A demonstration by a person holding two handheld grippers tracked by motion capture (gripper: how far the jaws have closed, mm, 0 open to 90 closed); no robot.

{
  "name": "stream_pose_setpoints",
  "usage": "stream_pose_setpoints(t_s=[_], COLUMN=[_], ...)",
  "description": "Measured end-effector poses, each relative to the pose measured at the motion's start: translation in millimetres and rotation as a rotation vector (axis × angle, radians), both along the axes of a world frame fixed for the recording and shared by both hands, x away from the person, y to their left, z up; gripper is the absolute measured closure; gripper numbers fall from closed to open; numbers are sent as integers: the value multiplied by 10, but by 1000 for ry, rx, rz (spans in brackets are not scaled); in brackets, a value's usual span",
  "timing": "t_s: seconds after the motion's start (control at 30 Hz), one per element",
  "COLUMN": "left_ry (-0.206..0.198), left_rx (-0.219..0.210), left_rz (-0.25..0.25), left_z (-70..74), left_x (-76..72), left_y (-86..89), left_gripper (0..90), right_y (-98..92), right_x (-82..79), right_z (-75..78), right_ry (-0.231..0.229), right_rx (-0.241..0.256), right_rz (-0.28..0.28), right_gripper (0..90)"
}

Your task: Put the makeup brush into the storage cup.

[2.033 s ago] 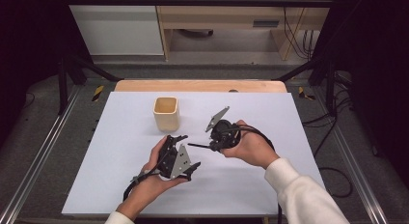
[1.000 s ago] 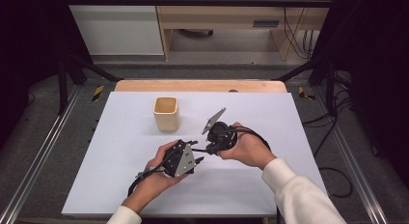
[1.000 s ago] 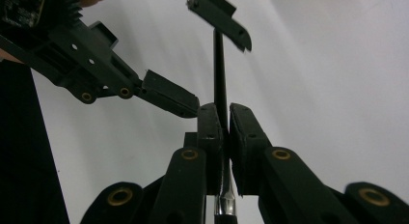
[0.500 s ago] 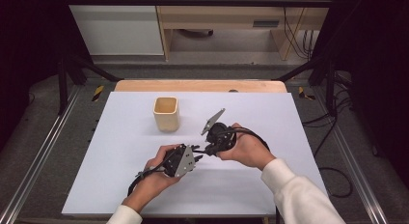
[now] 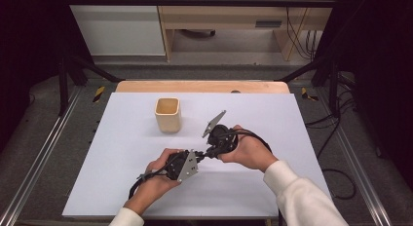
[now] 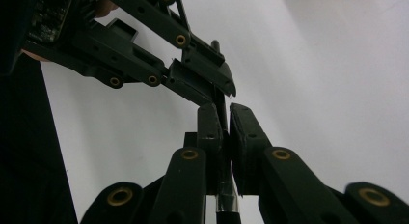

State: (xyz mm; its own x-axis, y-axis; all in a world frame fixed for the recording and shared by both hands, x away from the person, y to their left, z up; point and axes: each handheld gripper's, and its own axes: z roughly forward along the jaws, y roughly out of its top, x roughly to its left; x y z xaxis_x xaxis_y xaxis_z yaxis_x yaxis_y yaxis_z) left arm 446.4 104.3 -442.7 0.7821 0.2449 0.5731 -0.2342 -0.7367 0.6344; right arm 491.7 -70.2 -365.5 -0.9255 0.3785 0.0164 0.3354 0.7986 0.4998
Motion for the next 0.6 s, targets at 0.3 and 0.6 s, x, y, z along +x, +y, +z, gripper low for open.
stream_pose_setpoints(t_s=[0.3, 0.6], left_ry=[8, -15], left_rx=[11, 3], left_rz=[-6, -10], left_z=[-14, -27], left_x=[-12, -34], left_y=[3, 29], left_gripper=[837, 837], right_y=[-14, -64], right_x=[21, 66], right_z=[1, 48], right_ry=[-6, -75], right_rx=[43, 90], right_rz=[-30, -105], right_gripper=[776, 771])
